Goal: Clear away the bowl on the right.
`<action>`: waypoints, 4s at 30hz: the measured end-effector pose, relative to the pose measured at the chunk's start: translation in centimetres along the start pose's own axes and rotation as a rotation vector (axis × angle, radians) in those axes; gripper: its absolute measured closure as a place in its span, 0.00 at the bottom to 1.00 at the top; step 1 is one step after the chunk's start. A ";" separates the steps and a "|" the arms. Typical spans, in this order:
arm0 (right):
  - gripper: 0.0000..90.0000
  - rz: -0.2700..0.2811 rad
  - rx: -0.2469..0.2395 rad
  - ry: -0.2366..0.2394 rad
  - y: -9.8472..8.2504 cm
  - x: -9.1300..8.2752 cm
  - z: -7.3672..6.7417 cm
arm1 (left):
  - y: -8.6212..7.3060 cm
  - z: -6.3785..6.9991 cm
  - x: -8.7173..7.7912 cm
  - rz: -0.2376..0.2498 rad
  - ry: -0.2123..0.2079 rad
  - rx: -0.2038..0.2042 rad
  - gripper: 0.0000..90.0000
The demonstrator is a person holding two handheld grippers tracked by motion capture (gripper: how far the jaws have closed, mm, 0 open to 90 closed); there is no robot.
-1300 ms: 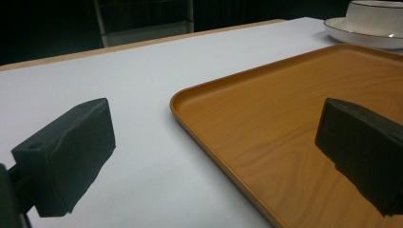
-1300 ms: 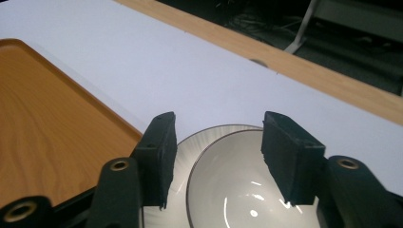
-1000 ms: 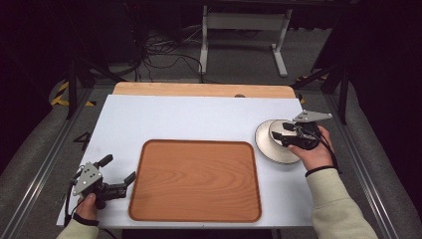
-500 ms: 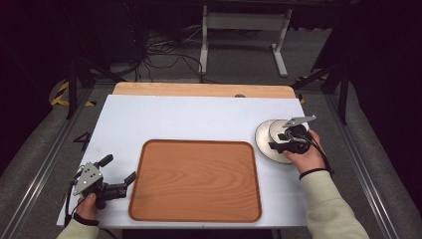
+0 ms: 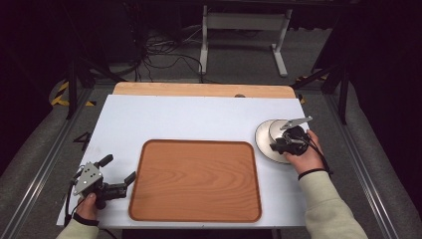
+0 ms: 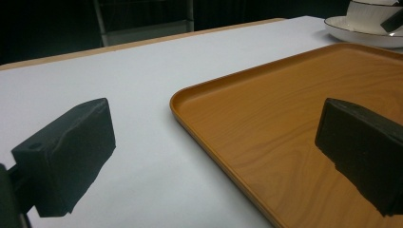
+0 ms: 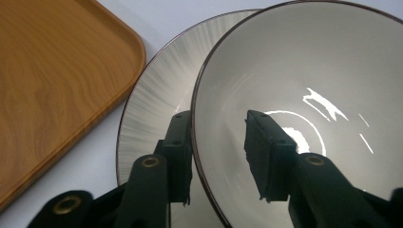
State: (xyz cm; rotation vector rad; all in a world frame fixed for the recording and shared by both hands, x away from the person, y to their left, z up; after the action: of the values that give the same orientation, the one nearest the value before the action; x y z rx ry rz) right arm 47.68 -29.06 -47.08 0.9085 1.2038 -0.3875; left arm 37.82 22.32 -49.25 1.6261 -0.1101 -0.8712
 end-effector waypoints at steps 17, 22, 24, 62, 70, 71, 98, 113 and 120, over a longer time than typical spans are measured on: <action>0.91 -0.044 -0.101 -0.055 0.1 -0.1 -0.9 | 0.0 -0.1 0.0 -0.002 0.000 -0.008 0.00; 0.92 -0.045 -0.112 -0.065 0.3 -0.2 -1.0 | 0.0 -0.1 0.0 -0.002 -0.001 -0.010 0.00; 0.92 -0.036 -0.108 -0.063 0.3 -0.3 -0.9 | 0.0 -0.2 0.0 -0.003 -0.002 -0.011 0.00; 0.90 0.078 -0.167 -0.085 2.6 -7.1 -2.1 | 0.0 -0.2 0.0 -0.003 -0.002 -0.017 0.00; 0.90 0.085 -0.186 -0.094 2.9 -8.0 -2.6 | 0.0 -0.2 0.1 -0.002 -0.001 -0.018 0.00; 0.90 0.085 -0.192 -0.096 3.0 -8.1 -2.8 | 0.0 -0.2 0.1 -0.002 -0.001 -0.018 0.00; 0.90 0.119 -0.407 -0.040 6.7 -9.1 -11.5 | 0.0 -0.2 0.0 -0.003 -0.001 -0.013 0.00; 0.90 0.141 -0.502 0.002 8.3 -9.2 -16.0 | 0.0 -0.1 0.0 -0.003 -0.001 -0.007 0.00; 0.89 0.144 -0.536 0.018 8.8 -9.3 -17.7 | 0.0 -0.1 0.0 -0.005 -0.001 -0.007 0.00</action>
State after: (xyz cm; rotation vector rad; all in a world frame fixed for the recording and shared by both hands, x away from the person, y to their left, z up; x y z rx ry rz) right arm 39.39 -11.83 -36.41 0.5269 1.1697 0.0645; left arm 37.89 22.42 -49.27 1.6206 -0.1037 -0.8748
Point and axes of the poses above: each handheld gripper's, and its own axes: x roughly forward along the jaws, y roughly out of its top, z roughly to its right, the point moved 8 cm from there along x, roughly forward along the jaws, and after that the axes turned 13 degrees about -z, right-handed, at the moved point
